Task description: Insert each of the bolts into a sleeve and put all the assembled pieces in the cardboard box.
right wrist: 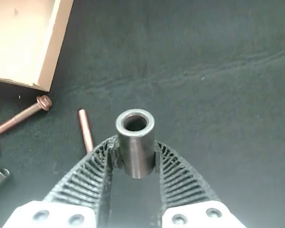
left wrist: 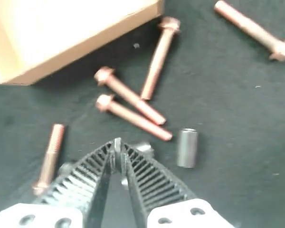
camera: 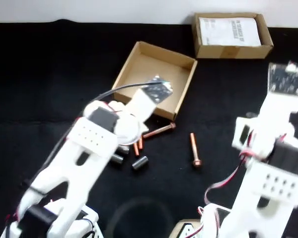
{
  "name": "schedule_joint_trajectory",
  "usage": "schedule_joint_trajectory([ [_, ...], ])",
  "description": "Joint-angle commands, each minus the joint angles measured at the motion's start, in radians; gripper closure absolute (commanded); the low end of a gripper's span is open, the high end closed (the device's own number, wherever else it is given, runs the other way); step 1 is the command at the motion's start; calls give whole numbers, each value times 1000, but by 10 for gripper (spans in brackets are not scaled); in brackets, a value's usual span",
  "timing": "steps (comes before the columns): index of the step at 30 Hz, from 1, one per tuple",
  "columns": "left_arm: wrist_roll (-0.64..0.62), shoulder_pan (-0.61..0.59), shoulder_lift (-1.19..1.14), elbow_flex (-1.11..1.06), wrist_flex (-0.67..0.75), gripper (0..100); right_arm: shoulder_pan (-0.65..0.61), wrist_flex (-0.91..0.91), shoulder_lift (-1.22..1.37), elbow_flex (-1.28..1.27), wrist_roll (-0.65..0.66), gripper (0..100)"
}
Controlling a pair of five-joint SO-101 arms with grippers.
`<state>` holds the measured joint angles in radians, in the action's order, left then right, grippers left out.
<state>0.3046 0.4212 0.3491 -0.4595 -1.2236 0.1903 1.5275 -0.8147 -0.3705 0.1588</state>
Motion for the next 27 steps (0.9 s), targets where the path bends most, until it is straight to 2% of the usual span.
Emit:
schedule_joint_trajectory([
  [1,-77,61,-162,127,11,986,8,-48,-177,-151,-11,992],
  [7,-94,116,-426,377,-66,986,10,-59,-355,-311,-2,992],
  [12,-86,151,-579,518,-74,984,13,-59,-390,-335,72,992],
  [15,-86,166,-670,576,-75,922,15,-70,-395,-363,97,992],
  [18,-86,162,-754,613,-75,857,15,-73,-395,-384,98,992],
  [27,-61,99,-908,691,-74,864,15,-73,-395,-383,100,992],
])
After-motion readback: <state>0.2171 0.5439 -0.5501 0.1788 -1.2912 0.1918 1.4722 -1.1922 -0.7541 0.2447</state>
